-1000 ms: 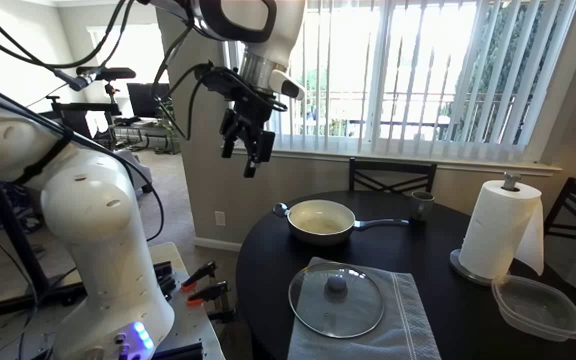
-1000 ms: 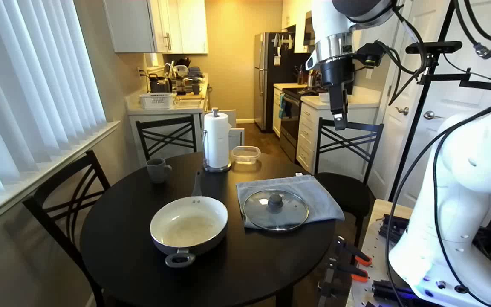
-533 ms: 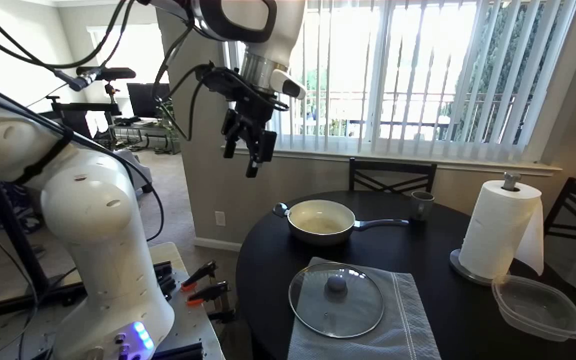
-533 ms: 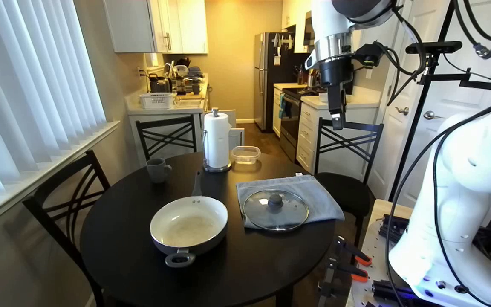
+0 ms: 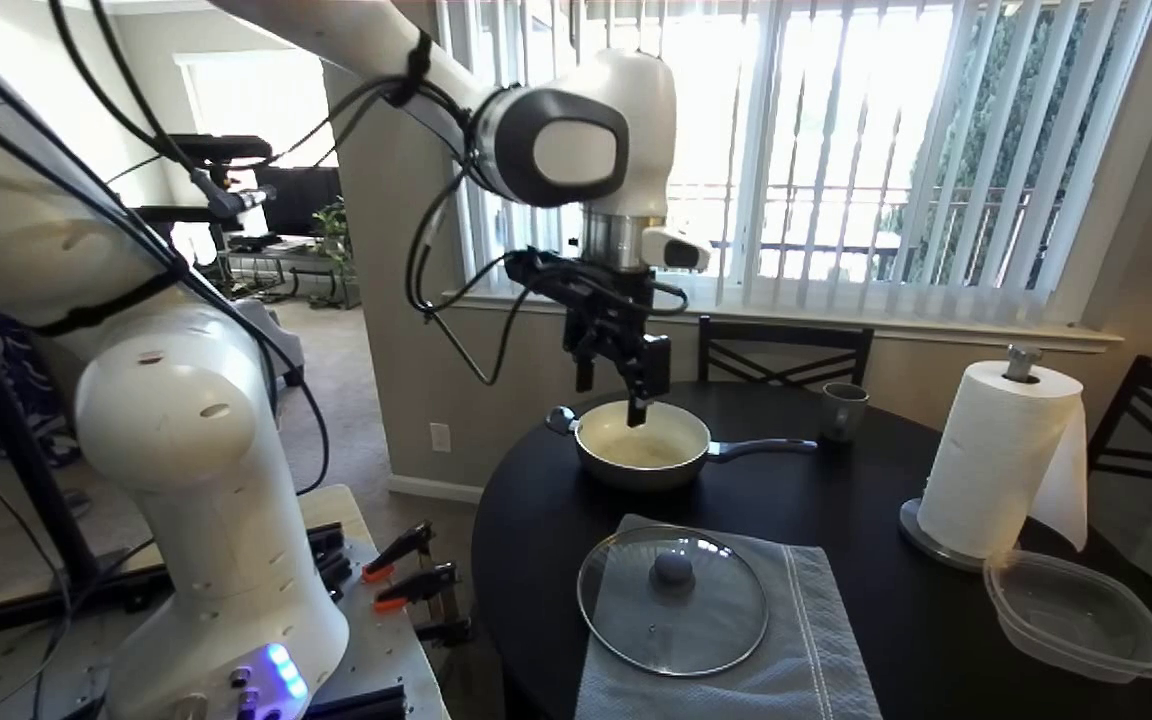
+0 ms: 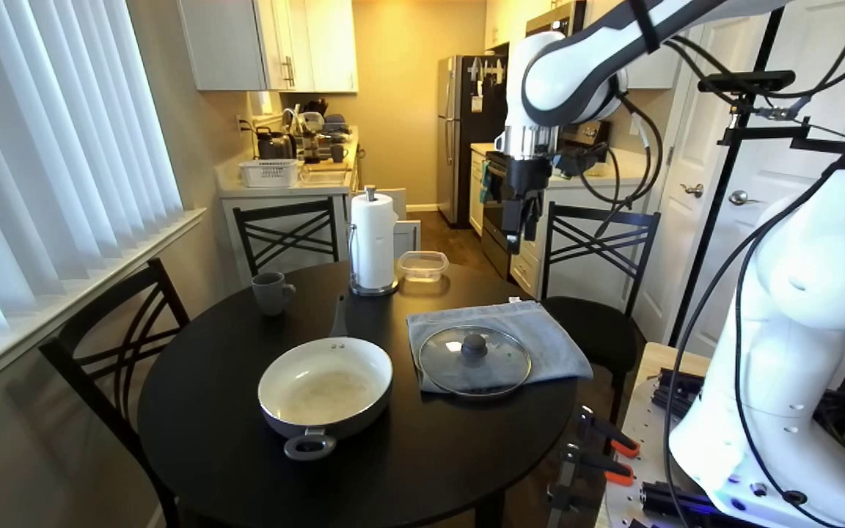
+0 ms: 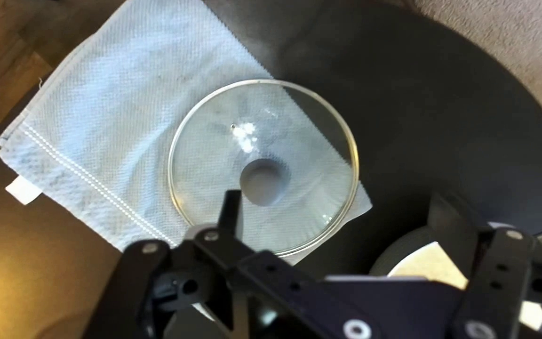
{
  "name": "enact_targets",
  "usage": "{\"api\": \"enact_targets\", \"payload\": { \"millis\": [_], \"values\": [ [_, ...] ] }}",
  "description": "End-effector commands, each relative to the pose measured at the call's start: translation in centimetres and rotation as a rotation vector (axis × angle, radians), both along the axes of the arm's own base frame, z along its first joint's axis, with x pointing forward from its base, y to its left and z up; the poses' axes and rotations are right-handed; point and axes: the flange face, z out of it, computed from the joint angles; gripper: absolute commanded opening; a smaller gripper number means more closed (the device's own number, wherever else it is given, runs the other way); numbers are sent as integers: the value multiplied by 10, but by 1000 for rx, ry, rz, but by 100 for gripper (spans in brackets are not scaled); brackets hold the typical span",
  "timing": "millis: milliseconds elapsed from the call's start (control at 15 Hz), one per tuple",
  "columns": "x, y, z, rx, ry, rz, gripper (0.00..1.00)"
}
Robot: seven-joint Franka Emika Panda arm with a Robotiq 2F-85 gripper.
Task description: Put the lid on the pot
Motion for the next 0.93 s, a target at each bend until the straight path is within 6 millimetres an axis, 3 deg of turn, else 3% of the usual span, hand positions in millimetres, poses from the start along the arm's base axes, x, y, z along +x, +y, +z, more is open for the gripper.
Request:
{"api": "enact_targets", "payload": {
  "millis": [0, 200, 400, 533, 600, 867],
  "values": [
    [42, -21, -66, -31, -58, -83, 100],
    [61, -20, -130, -21, -60, -96, 100],
    [73, -11, -175, 72, -10, -99, 100],
    [83, -8, -191, 120, 9, -107, 100],
    [71, -5, -179, 80, 9, -116, 100],
    [85, -5, -195, 97, 19, -120, 100]
  ]
}}
